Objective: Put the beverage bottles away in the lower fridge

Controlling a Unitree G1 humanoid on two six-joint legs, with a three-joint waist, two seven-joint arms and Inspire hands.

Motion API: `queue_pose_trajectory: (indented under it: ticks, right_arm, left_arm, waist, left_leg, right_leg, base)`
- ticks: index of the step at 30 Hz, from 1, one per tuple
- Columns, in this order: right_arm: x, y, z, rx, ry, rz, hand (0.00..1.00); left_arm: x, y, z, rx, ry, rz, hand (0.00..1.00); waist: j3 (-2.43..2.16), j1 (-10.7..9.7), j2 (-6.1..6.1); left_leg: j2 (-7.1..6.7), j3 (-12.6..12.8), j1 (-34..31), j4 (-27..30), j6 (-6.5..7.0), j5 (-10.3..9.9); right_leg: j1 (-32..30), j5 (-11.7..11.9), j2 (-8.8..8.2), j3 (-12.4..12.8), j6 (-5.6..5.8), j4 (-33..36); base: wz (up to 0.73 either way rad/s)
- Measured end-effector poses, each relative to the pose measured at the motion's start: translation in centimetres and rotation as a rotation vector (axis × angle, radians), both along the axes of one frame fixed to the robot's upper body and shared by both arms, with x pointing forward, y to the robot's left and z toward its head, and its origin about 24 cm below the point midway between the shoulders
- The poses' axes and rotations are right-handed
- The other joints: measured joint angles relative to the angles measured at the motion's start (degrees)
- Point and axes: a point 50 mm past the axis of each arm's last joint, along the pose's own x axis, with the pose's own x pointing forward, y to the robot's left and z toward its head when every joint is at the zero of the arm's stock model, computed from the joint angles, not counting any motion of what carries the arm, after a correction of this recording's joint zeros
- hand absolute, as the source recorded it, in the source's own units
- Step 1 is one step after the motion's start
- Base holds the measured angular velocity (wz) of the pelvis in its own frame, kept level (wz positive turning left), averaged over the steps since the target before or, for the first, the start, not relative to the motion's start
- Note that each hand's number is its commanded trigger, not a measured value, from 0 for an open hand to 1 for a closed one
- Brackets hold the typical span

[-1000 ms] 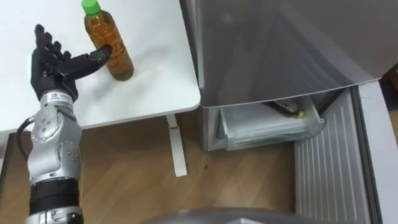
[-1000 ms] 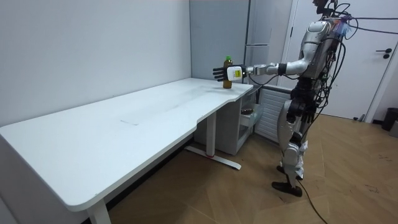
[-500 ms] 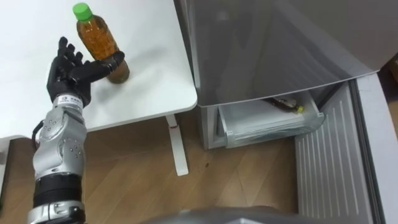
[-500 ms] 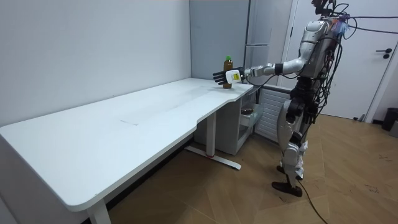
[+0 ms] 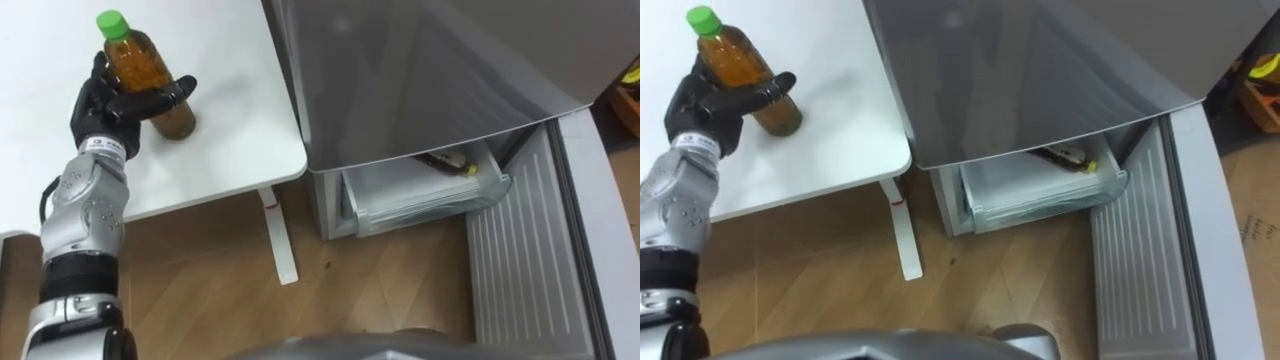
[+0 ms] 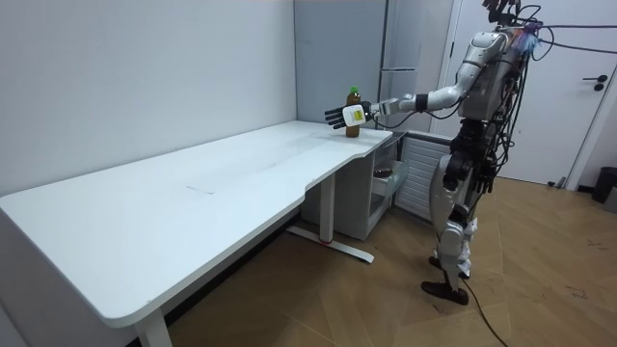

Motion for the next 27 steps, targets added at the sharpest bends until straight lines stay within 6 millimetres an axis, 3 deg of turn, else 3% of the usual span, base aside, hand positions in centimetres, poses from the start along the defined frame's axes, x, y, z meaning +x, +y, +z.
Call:
queue_pose_trajectory:
  ticks: [4,14,15,16,17,27]
  right_arm:
    - [0.1,-0.1,0.0,-0.014,-0.002,0.002,0.00]
    - [1.0,-0.2,0.0,-0.021,-0.021,0.007,0.00]
    - [1.0,-0.3,0.0,-0.021,-0.024,0.006,0.00]
    - [1.1,-0.3,0.0,-0.022,-0.025,0.003,0.00]
    - [1.0,-0.3,0.0,-0.023,-0.028,-0.010,0.00]
    - [1.2,-0.4,0.0,-0.028,-0.033,-0.009,0.00]
  left_arm:
    - [0.4,0.0,0.4,0.002,-0.009,0.000,0.00]
    - [0.3,0.2,0.1,0.001,0.012,0.006,0.01]
    - [0.3,0.3,0.2,0.004,0.014,0.006,0.25]
    - [0.3,0.4,0.2,0.005,0.014,0.005,0.69]
    - [0.4,0.4,0.3,0.007,0.014,0.005,1.00]
    - [0.4,1.0,0.7,0.029,0.015,0.017,1.00]
  waist:
    - [-0.15,-0.01,0.21]
    - [-0.03,0.02,-0.11]
    - [-0.04,0.02,-0.16]
    - [-0.05,0.02,-0.18]
    - [-0.04,0.02,-0.19]
    - [-0.06,-0.02,-0.77]
  left_leg:
    - [0.01,0.10,0.08,0.04,-0.01,0.01]
    - [-0.03,0.15,0.34,0.06,-0.01,0.01]
    - [-0.02,0.15,0.33,0.06,-0.01,0.01]
    - [-0.02,0.15,0.33,0.06,-0.01,0.01]
    - [-0.02,0.15,0.34,0.06,-0.01,0.01]
    - [0.01,0.20,0.37,0.08,-0.01,0.01]
  right_leg:
    - [-0.01,0.01,-0.01,0.04,-0.02,0.01]
    - [-0.27,0.00,0.14,1.28,-0.03,-0.07]
    - [-0.31,-0.01,0.14,1.31,-0.03,-0.13]
    - [-0.31,-0.01,0.14,1.31,-0.03,-0.15]
    - [-0.31,-0.01,0.14,1.32,-0.03,-0.15]
    - [-0.64,-0.06,0.13,1.40,-0.11,0.76]
  base:
    - [-0.01]
    - [-0.06]
    - [0.00]
    - [0.00]
    - [0.00]
    - [-0.01]
